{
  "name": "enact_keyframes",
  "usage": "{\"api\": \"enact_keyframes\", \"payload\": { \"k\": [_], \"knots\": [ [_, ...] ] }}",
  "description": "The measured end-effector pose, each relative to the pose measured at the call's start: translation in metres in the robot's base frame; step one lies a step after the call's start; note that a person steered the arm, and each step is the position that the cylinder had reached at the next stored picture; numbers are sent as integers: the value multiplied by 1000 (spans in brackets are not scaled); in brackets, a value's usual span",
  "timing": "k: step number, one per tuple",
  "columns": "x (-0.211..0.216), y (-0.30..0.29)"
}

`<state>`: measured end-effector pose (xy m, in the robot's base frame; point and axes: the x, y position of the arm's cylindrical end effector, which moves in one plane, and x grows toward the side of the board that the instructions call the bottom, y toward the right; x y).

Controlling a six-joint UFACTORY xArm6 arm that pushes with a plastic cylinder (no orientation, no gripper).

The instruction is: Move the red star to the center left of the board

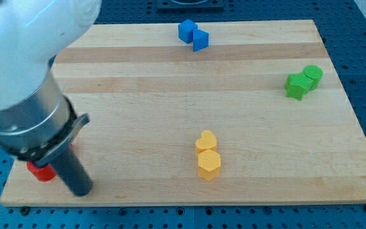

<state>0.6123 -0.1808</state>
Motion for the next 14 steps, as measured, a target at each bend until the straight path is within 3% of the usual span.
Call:
{"api": "enact_keyframes", "payload": {
  "k": [3, 8, 10, 12, 14],
  "knots": [
    [1, -50],
    [-101, -48],
    [-114, 6],
    [-148, -9],
    [-118, 12]
  ]
}}
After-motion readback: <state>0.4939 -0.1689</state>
